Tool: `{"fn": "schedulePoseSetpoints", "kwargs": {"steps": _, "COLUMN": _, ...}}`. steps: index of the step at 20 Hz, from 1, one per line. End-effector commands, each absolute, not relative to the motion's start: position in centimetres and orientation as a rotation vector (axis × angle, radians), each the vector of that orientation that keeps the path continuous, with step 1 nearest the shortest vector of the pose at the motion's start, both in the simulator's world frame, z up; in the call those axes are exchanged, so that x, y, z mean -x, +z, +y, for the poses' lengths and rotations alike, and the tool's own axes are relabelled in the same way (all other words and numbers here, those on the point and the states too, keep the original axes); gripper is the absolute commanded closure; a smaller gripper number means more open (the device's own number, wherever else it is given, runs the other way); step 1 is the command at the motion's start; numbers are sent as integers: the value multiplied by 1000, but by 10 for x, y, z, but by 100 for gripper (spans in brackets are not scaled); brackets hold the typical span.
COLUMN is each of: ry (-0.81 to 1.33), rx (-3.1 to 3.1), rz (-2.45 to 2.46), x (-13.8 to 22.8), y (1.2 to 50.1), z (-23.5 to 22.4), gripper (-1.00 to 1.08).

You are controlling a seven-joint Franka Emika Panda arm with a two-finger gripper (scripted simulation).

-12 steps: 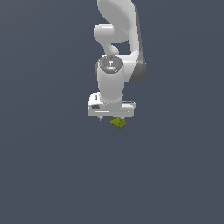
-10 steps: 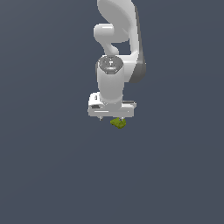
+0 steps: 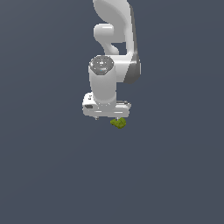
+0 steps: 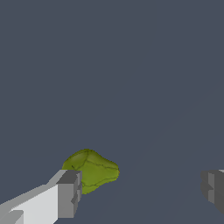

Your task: Pick up the object and move it to a goal position.

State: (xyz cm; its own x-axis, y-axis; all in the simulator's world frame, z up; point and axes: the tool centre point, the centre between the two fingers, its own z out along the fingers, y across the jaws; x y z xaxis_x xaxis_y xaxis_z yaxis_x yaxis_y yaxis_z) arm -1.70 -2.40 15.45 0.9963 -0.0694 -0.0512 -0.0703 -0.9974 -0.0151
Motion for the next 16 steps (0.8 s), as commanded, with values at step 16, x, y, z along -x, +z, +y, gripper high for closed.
{"fn": "schedulePoseSetpoints", "kwargs": {"steps": 16, "ry": 63, "rx": 3122, "rz": -215, "x": 29, "y": 138, "z": -10, "gripper": -92}}
